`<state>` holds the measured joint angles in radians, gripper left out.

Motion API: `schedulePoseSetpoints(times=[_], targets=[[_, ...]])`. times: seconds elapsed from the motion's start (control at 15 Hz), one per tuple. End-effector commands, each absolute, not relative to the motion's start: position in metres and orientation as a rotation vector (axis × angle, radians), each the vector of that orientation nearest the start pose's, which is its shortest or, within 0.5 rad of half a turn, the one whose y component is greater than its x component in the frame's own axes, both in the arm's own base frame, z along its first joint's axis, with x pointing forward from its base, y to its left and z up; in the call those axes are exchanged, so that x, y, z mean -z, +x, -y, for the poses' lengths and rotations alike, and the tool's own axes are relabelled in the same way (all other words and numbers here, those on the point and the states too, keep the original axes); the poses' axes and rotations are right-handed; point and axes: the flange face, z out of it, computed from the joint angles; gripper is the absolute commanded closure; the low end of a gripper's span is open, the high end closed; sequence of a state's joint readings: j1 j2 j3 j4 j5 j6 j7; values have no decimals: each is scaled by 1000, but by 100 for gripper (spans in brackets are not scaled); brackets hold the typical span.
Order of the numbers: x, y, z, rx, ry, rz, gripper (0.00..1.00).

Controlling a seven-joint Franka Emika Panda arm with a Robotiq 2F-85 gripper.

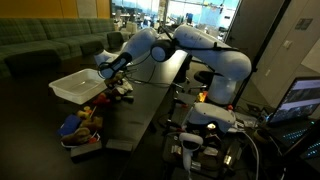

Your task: Pick up the cloth and sweep the items on the table, the put the cloth in the box

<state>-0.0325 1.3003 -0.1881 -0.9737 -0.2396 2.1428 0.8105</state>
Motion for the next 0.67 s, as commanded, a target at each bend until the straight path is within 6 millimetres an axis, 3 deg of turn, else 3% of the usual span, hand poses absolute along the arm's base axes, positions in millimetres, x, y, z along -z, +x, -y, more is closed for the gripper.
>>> schedulePoseSetpoints(times=[0.0,0.33,0.6], targets=[[-39,746,57,-70,-3187,-1213,94],[-31,743,-53,-102,-3150,-1037,94],[-36,735,-143,-121,-3136,-894,94]])
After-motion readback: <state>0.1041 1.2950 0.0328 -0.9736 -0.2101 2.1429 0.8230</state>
